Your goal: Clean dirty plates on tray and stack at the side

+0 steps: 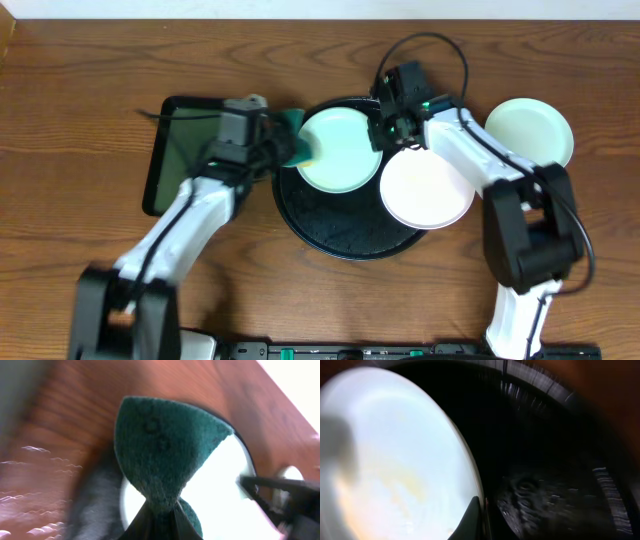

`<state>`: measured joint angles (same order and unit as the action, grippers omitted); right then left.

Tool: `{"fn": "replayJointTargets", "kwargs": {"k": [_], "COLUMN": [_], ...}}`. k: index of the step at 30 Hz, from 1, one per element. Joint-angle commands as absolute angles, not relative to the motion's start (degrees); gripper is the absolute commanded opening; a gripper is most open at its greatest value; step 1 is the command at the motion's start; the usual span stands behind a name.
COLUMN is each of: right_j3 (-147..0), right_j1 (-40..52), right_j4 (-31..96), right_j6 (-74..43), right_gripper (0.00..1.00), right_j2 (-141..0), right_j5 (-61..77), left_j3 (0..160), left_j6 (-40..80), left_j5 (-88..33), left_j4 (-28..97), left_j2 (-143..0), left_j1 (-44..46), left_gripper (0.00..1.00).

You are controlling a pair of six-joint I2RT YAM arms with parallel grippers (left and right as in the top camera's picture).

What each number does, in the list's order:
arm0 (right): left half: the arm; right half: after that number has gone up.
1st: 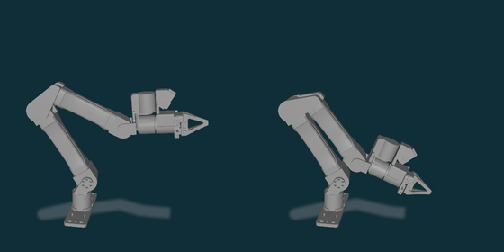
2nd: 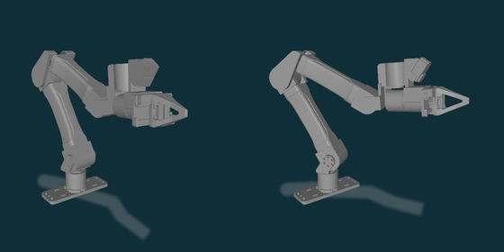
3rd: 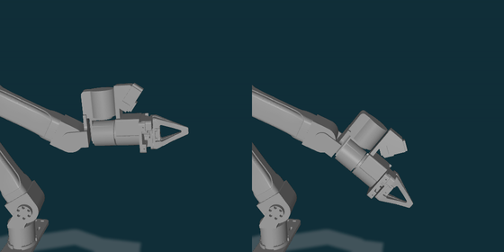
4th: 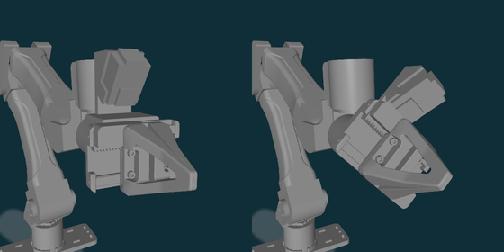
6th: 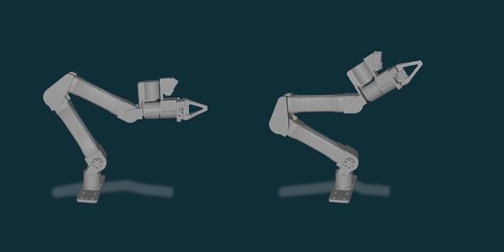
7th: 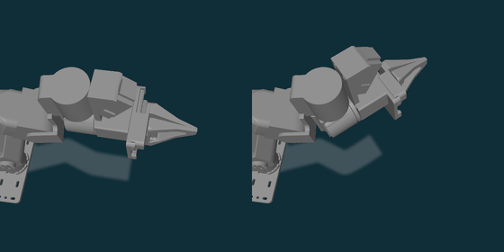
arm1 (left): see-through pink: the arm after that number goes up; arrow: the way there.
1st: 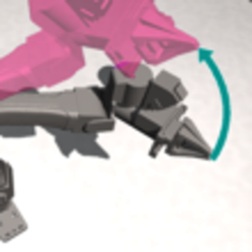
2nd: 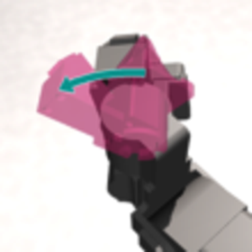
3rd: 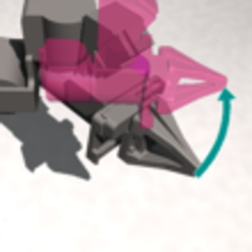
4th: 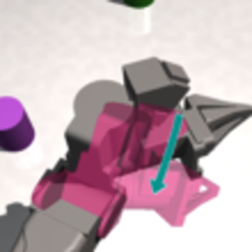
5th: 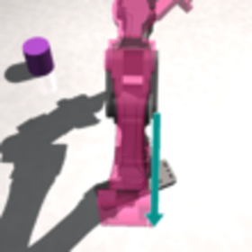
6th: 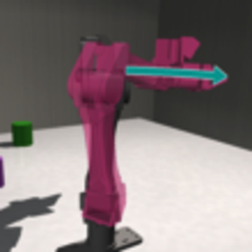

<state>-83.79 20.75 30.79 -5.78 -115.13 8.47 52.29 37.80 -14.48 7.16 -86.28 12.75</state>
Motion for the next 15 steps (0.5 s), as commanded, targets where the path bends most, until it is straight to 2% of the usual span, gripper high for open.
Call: {"fn": "replayJointTargets", "kwargs": {"k": [1, 5, 15], "right_j3": [-84.4, -84.4, -84.4], "right_j1": [23.3, 27.1, 40.4], "right_j4": [30.4, 30.1, 23.5], "right_j6": [-0.6, 7.1, 30.2], "right_gripper": [0.01, 0.01, 0.01], "right_j2": [-107.0, -102.5, -100.0], "right_j5": [0.0, -13.8, -48.9], "left_j3": [52.4, 52.4, 52.4], "left_j6": [34.3, 30.0, 27.9], "left_j5": [2.2, 10.8, 11.0], "left_j4": [11.9, 17.3, 22.3], "left_j2": [-79.2, -73.8, -73.0], "left_j1": [10.6, 7.4, -0.1], "left_gripper": [0.08, 0.08, 0.08]}}
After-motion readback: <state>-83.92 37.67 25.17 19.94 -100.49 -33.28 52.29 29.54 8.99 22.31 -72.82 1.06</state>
